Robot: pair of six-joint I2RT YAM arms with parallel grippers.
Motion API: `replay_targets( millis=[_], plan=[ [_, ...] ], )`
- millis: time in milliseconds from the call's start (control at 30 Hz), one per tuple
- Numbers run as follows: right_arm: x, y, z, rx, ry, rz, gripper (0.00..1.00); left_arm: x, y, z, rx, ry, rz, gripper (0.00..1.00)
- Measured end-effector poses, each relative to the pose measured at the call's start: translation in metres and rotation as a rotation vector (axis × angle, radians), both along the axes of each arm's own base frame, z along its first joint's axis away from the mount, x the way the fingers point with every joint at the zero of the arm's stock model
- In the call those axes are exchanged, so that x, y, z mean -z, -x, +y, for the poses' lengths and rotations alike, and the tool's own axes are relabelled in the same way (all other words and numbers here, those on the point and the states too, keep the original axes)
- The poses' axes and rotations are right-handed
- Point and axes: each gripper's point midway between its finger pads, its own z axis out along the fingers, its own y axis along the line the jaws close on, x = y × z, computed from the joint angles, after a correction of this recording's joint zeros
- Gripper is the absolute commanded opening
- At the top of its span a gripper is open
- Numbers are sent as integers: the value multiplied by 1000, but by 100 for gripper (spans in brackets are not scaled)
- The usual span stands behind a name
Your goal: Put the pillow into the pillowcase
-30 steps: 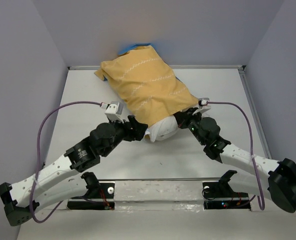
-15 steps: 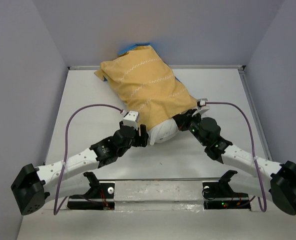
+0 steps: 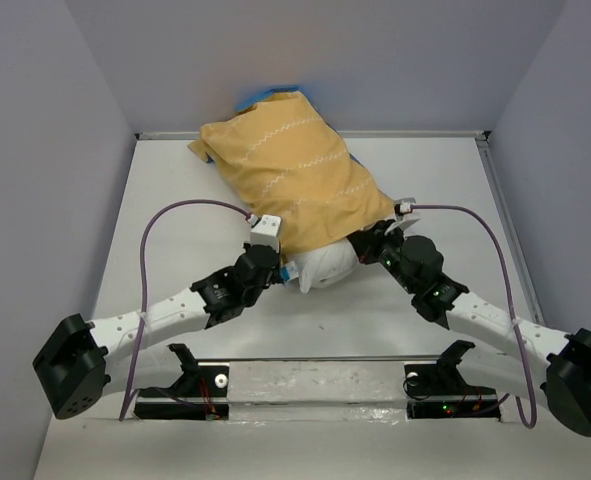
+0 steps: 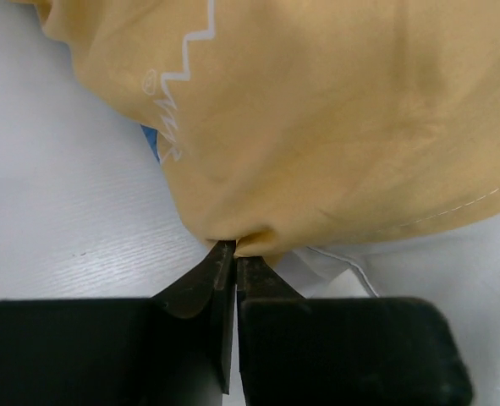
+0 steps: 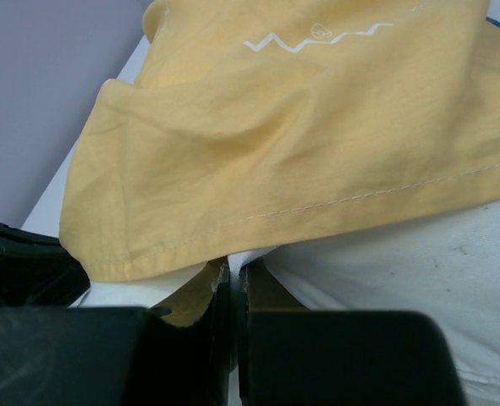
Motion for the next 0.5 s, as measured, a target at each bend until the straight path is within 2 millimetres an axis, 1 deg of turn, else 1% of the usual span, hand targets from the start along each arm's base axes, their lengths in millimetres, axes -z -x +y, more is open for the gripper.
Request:
replay_targets(
  millis=[67,167,300,400,467,500],
  plan=[
    [0,1,-2,3,11,-3,0,-1,-2,2,-10,0,-4,1],
    [-1,2,-6,11,33,-9,0,-4,-1,2,-10,8,-10,1],
    [-5,1,-7,13,57,-15,0,-17,3,2,6,51,-22,0],
    [-7,-1,-4,-2,76,-15,0,-38,10,-1,46,99,-27,0],
    [-8,-4,2,-7,94,-15,0,-59,10,-8,75,140,-41,0],
    [-9,-5,4,0,103,-20,0,-73,12,-15,105,163,-41,0]
  ],
)
